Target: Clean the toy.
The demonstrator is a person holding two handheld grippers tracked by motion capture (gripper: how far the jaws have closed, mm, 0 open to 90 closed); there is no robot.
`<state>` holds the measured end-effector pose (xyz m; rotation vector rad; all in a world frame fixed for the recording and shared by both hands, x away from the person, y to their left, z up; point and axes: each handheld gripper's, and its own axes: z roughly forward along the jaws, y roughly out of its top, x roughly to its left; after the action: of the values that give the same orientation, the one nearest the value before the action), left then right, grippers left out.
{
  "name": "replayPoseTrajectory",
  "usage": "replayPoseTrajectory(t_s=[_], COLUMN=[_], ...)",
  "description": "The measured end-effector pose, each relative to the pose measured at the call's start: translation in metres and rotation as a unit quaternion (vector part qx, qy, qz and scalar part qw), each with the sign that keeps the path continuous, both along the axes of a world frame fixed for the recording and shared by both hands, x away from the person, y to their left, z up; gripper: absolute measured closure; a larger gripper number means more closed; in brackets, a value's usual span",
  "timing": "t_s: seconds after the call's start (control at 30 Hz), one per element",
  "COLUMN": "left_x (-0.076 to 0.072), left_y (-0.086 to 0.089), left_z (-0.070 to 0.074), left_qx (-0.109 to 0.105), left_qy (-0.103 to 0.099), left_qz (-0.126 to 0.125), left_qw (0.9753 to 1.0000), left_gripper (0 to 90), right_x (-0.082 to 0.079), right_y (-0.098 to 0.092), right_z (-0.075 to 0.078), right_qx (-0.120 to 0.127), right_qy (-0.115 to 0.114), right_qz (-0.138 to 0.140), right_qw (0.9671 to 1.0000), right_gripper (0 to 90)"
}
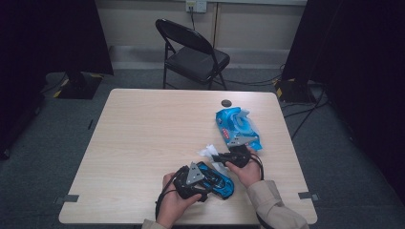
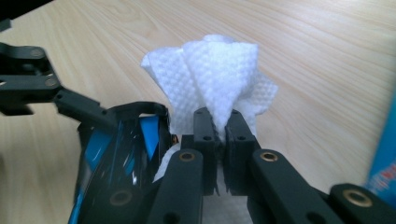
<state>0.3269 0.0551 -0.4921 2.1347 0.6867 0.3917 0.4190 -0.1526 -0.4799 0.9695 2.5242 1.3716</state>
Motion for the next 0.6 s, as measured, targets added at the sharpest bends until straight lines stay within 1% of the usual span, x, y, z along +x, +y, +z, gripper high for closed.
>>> replayPoseTrajectory(t_s=[0.1, 0.2, 0.27, 0.33, 0.37, 0.47, 0.6], left_x=[0.0, 0.0, 0.0, 0.0, 0.0, 0.0, 0.0], left_y=[0.0, 0.0, 0.0, 0.0, 0.0, 0.0, 0.0], left_z=[0.0, 0.0, 0.0, 0.0, 0.0, 0.0, 0.0], left_qx=[-0.001, -0.001, -0.001, -0.002, -0.001, -0.001, -0.001], left_qy=[0.0, -0.001, -0.001, -0.001, 0.0, 0.0, 0.0], left_qz=[-0.001, 0.001, 0.001, 0.001, 0.001, 0.001, 0.001], left_qw=[1.0, 1.0, 1.0, 1.0, 1.0, 1.0, 1.0], left_gripper=[22.8, 22.8, 22.8, 22.9, 23.4, 23.4, 23.4], right_x=[0.003, 0.003, 0.002, 0.001, 0.002, 0.001, -0.002], right_y=[0.009, 0.017, 0.021, 0.021, 0.019, 0.015, 0.007], right_z=[-0.005, -0.012, -0.017, -0.018, -0.02, -0.022, -0.024], right_qx=[-0.001, -0.013, -0.015, -0.017, -0.013, -0.025, -0.017], right_qy=[0.008, 0.014, 0.02, 0.021, 0.028, 0.029, 0.033], right_qz=[0.005, 0.02, 0.028, 0.026, 0.026, 0.033, 0.036], right_qw=[1.0, 0.9996, 0.9993, 0.9993, 0.9992, 0.9987, 0.9987], right_gripper=[86.3, 86.2, 86.2, 86.3, 86.2, 86.0, 85.8])
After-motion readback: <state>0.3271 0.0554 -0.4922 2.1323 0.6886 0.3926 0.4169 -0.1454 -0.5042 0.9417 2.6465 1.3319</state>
